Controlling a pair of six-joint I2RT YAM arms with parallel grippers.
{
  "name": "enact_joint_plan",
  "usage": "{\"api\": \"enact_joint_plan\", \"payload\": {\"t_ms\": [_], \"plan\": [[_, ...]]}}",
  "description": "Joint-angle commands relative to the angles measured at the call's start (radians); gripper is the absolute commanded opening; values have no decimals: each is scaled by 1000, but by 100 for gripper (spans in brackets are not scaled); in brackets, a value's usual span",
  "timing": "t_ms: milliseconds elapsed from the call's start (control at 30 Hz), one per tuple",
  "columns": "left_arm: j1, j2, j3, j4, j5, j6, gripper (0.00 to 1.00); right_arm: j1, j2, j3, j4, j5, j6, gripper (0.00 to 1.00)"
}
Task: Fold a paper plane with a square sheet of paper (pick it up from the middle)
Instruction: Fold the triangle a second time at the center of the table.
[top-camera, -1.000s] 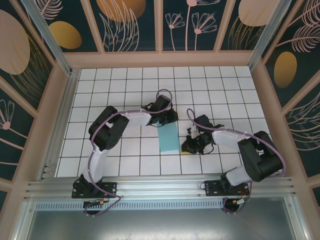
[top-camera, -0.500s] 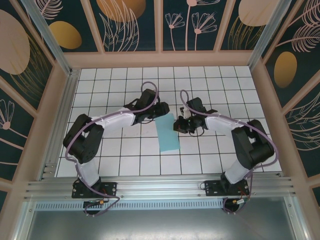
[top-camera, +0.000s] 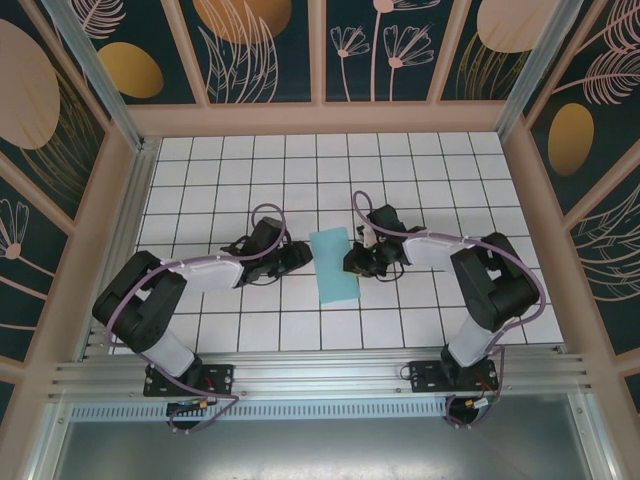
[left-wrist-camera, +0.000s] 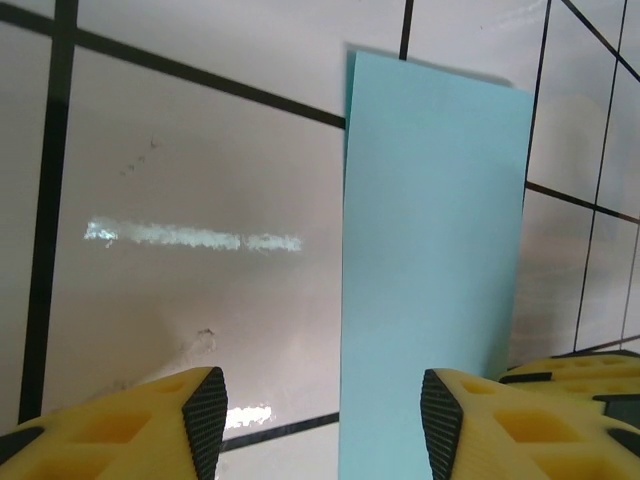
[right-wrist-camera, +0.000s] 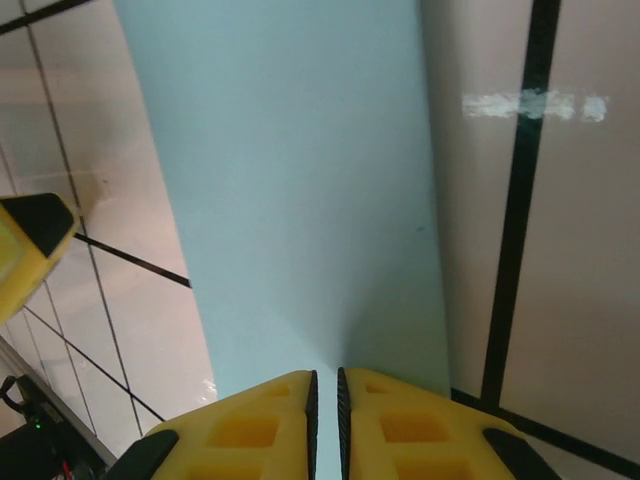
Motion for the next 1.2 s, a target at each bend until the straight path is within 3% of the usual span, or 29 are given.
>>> {"api": "enact_joint_plan", "payload": {"t_ms": [0,433,867,1167], "plan": [[-2,-30,-34,97,50,-39,57,-6,-40,-25,6,4,15,16],[-7,-32,-105,220,166,-78,65,-12,52,-61,18,16,37,13],[-46,-52,-233,436,284,-190,67,4,50,-145,171,10,304,16],[-76,-31,-214,341,283,-158,67,4,71,-147,142,26,290,16]]}}
